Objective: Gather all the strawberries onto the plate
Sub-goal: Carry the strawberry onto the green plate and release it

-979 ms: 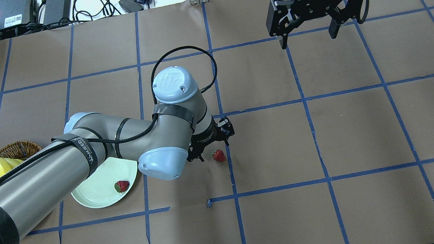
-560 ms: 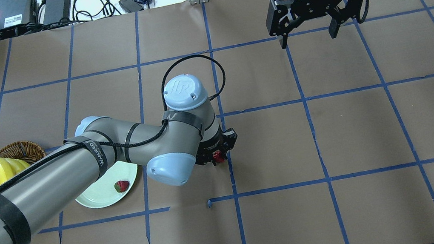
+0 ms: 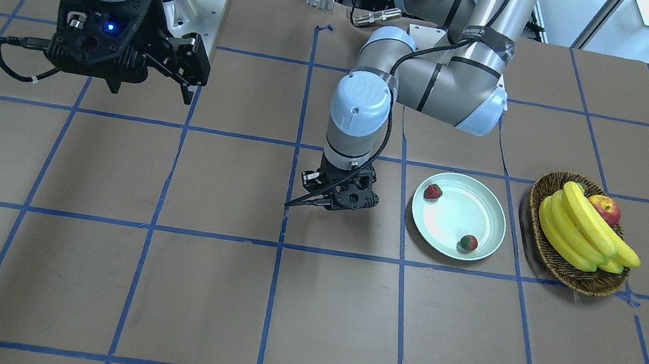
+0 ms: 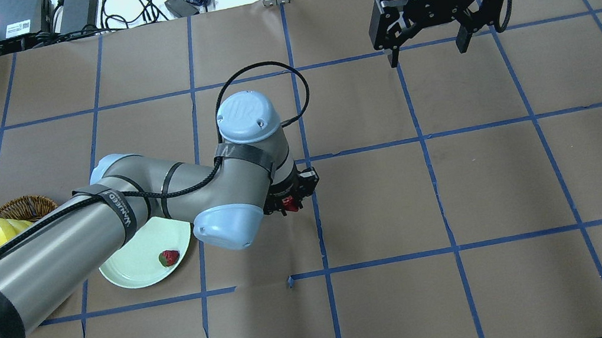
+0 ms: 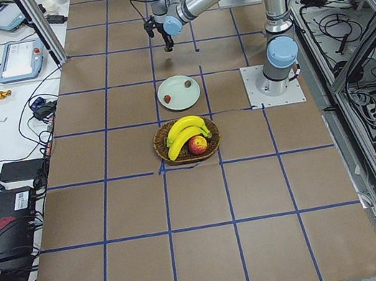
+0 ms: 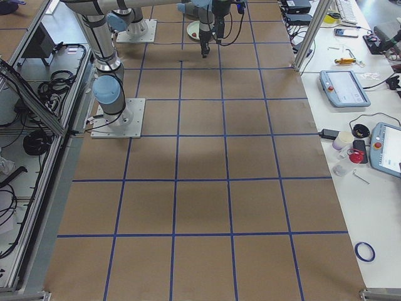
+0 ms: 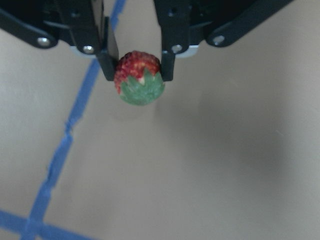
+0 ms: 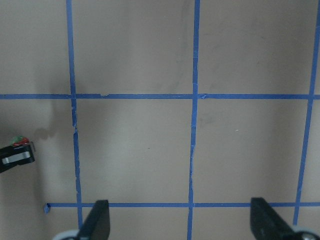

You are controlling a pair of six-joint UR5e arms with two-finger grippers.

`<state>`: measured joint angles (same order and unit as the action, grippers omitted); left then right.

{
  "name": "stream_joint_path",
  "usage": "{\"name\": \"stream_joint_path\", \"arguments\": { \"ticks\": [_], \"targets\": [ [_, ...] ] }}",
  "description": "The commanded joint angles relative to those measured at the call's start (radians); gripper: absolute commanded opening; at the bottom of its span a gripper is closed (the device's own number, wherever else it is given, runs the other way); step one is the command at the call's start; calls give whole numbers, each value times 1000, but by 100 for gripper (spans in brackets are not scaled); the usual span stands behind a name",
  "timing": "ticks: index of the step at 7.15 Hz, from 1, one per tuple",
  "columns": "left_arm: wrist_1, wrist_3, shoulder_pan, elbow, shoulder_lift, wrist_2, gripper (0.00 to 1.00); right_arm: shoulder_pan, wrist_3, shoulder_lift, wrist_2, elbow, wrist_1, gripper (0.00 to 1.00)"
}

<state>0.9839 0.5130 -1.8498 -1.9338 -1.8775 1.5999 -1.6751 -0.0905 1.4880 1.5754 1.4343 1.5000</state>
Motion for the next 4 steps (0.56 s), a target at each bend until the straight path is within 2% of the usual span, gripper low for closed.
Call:
{"name": "stream_joint_path", "arguments": {
  "ticks": [1,3,4],
  "targets": [
    [165,-228,180,-2,70,111,0,0,0,0,0,0,0,100],
    [196,-461,357,-62,103,121,0,0,0,0,0,0,0,100],
    [188,-490,386,-86,101,118,38,0,0,0,0,0,0,100]
  ]
}}
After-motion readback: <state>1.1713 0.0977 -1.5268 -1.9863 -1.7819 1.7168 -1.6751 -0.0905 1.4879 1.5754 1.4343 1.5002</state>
